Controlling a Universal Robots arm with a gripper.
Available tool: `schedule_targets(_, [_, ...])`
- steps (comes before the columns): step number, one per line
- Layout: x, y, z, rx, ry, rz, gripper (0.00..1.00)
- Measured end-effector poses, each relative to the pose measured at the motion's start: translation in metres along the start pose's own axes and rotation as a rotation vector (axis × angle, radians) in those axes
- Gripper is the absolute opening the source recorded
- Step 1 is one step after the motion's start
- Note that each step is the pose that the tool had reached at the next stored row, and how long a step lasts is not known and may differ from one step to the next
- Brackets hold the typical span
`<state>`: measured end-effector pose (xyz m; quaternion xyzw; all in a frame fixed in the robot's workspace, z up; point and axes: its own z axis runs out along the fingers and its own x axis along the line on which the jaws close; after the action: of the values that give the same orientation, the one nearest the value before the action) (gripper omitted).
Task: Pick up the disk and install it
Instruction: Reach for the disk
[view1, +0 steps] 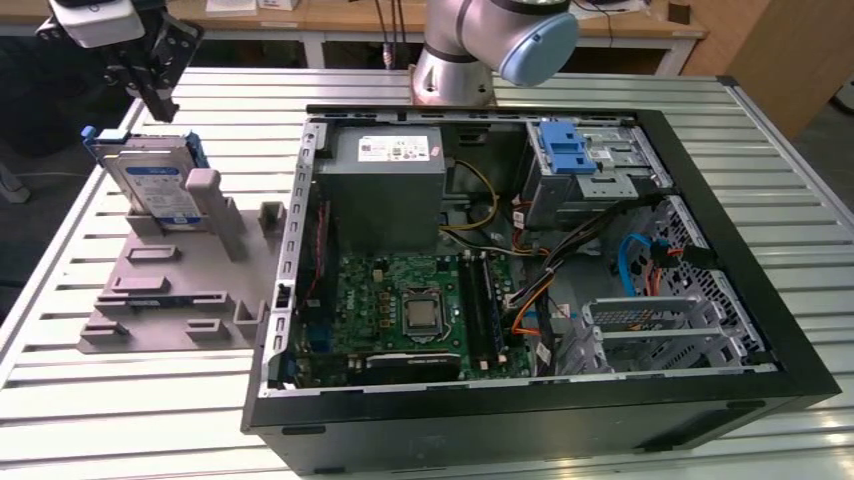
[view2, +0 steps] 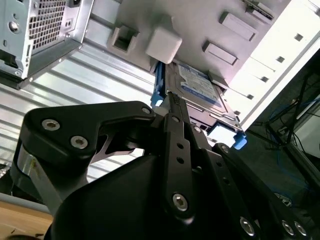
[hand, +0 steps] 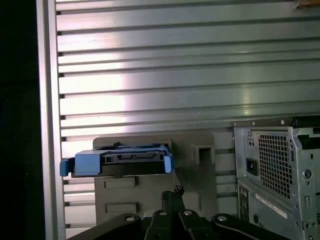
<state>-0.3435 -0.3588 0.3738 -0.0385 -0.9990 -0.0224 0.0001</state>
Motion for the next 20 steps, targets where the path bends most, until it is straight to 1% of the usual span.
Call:
schedule_targets(8, [0.0148,0.0038,0.0017,0.0,0.0002,0.0,0.11])
schedule_targets(13, [0.0256,0.0063,0.003,0.0,0.0003,0.0,0.11])
schedule_targets(17, [0.0314,0.0079,0.0038,0.0,0.0003,0.0,0.11])
schedule_targets(20, [0.0374,0.0089,0.0044,0.0,0.0002,0.0,0.11])
